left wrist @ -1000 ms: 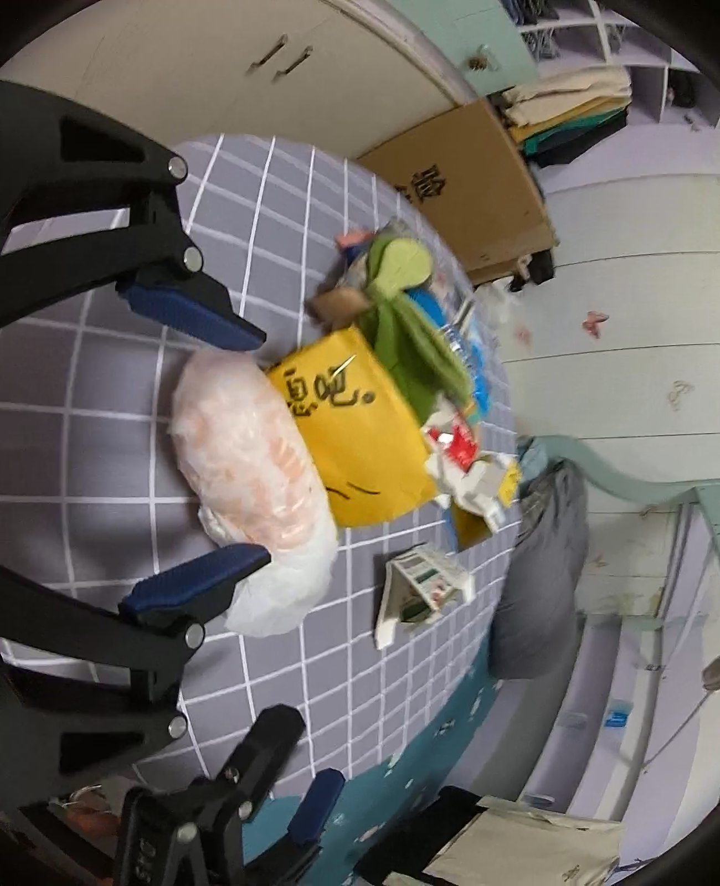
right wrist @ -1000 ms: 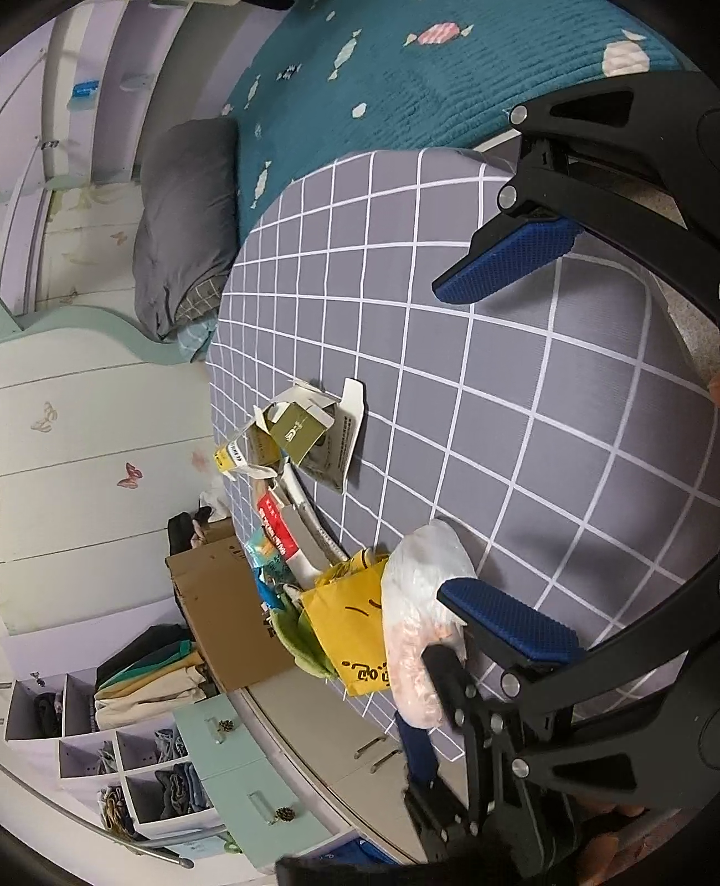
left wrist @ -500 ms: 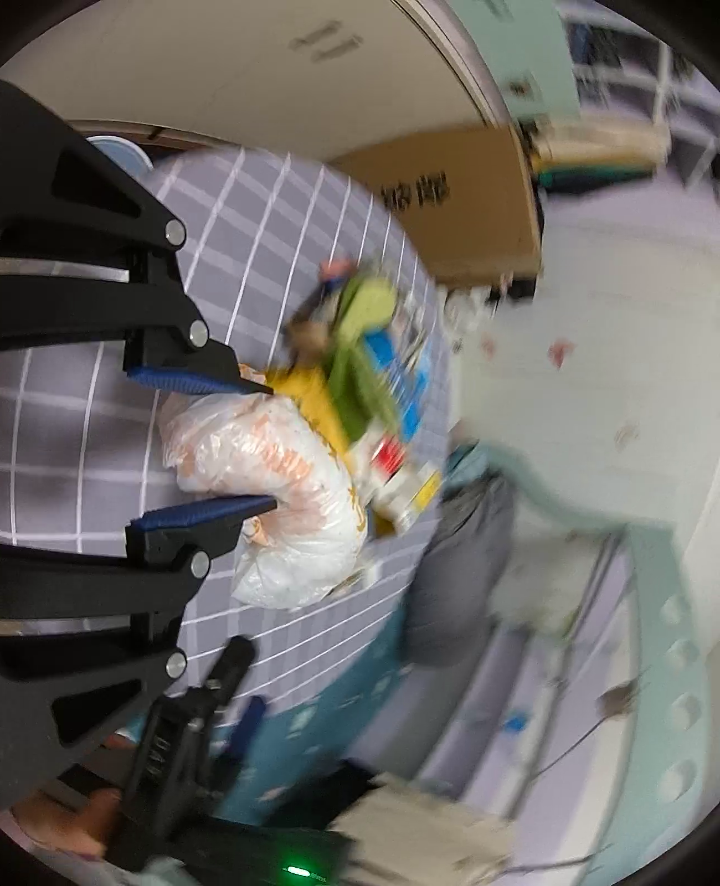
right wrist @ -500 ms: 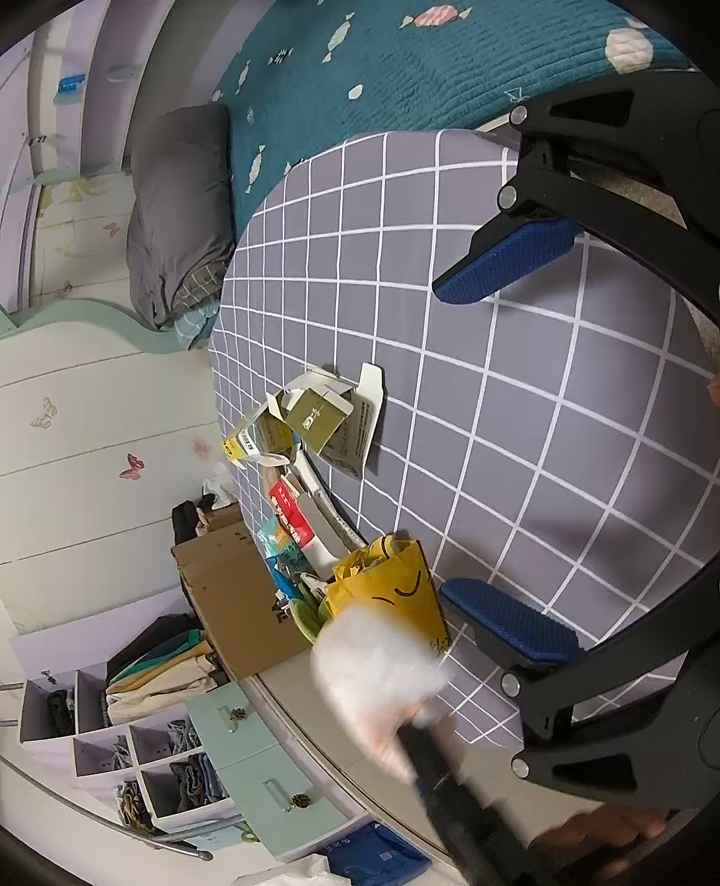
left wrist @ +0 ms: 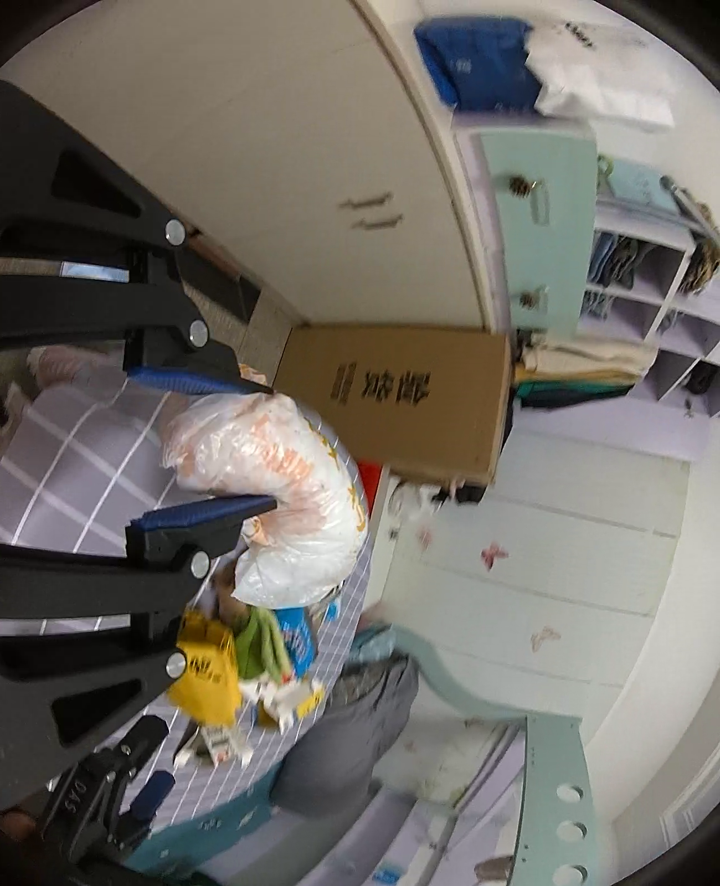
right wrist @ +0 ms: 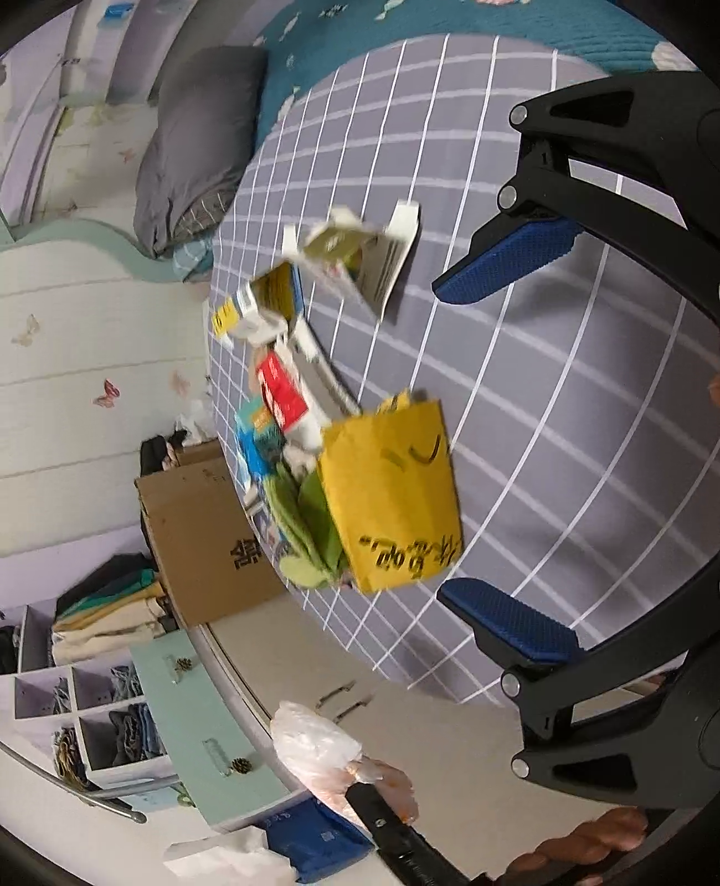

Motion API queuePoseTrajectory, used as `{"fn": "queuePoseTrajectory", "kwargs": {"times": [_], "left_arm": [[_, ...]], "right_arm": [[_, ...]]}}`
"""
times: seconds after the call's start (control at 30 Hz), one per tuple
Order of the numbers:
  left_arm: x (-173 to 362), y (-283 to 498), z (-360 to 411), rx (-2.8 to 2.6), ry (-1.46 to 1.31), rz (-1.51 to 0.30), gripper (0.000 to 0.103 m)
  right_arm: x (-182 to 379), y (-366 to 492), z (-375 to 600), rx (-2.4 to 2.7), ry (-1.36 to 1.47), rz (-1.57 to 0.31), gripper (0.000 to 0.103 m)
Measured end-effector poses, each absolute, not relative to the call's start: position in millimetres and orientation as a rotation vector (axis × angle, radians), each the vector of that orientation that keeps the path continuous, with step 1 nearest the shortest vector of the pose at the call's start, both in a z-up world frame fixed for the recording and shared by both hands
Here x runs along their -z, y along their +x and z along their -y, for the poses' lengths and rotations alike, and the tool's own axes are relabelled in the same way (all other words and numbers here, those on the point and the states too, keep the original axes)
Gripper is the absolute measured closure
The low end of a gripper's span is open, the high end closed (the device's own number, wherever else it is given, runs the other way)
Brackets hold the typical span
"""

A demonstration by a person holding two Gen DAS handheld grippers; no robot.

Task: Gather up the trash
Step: 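Grasp the white plastic bag with the left tool while the right tool approaches the yellow paper bag, then grasp the yellow paper bag with the right tool while the left tool carries the white bag to the wastebasket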

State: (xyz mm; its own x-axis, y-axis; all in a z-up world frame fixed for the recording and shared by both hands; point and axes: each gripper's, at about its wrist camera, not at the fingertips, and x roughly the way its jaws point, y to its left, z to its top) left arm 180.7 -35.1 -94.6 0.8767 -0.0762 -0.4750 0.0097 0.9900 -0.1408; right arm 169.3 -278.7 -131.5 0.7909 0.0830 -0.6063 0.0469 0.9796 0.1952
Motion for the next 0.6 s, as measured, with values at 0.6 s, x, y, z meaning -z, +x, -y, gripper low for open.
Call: {"fn": "queuePoseTrajectory", "kwargs": {"times": [0.6], "left_arm": [[133,202,-6,0.058,-0.179,-0.610,0.070]], "right_arm": [[157,244,247,-0.024,0.120,-0.837,0.013]]}}
